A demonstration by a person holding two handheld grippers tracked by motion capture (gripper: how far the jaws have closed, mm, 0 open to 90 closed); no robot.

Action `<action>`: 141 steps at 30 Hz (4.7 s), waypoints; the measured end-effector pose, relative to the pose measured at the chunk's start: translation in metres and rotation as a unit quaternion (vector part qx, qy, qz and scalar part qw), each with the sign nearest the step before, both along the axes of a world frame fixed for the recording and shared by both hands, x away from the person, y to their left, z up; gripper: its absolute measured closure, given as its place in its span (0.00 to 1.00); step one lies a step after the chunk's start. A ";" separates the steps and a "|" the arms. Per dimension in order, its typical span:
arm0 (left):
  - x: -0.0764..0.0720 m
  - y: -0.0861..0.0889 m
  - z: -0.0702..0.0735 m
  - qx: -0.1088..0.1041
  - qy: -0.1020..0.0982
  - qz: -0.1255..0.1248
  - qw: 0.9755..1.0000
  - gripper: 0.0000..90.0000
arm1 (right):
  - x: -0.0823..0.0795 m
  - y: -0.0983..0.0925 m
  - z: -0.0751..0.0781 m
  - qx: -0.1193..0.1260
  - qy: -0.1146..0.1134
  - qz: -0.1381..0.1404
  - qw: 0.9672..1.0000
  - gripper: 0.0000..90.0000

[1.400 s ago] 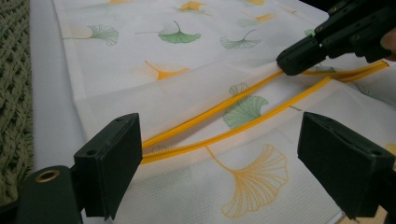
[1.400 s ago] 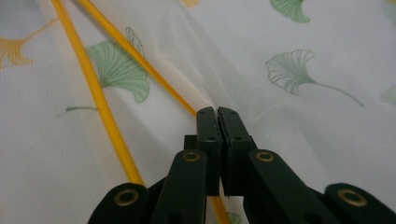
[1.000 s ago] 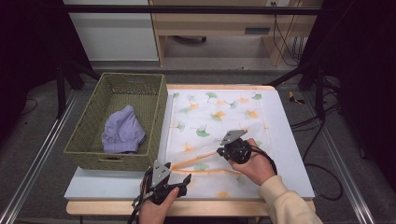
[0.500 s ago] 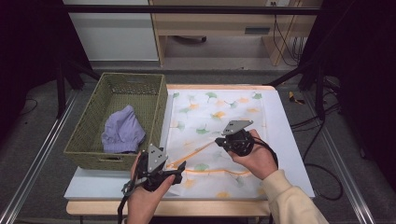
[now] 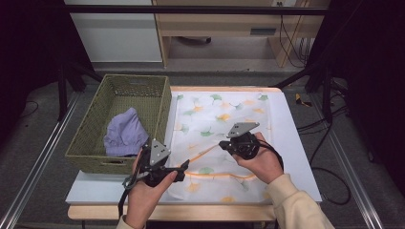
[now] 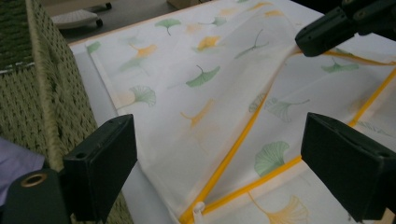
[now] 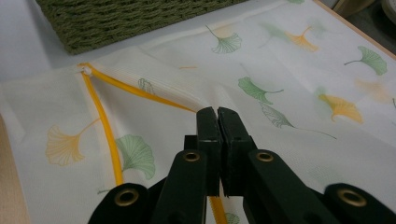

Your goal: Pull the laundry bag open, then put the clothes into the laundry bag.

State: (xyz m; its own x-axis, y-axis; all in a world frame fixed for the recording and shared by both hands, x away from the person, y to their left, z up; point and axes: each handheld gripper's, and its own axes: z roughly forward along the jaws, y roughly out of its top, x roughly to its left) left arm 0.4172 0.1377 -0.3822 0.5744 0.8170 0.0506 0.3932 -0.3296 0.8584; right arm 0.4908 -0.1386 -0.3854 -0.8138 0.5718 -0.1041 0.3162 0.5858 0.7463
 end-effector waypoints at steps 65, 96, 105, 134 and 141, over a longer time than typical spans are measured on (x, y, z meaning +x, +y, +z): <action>0.089 0.104 0.047 0.095 0.053 0.058 0.992 0.12 | -0.003 -0.012 -0.014 0.040 0.009 -0.011 0.999 0.99; 0.121 0.122 0.037 0.142 0.097 0.075 0.982 0.15 | 0.001 -0.006 -0.012 0.042 0.011 -0.007 0.999 0.99; 0.145 0.133 0.026 0.150 0.130 0.094 0.976 0.14 | -0.001 -0.009 -0.014 0.045 0.011 -0.004 0.999 0.99; 0.183 0.173 -0.032 0.123 0.224 0.117 0.960 0.07 | 0.003 -0.011 -0.020 0.053 0.019 -0.006 0.998 0.99; 0.183 0.163 -0.039 0.083 0.246 0.069 0.963 0.10 | 0.003 -0.011 -0.019 0.052 0.020 -0.008 0.998 0.99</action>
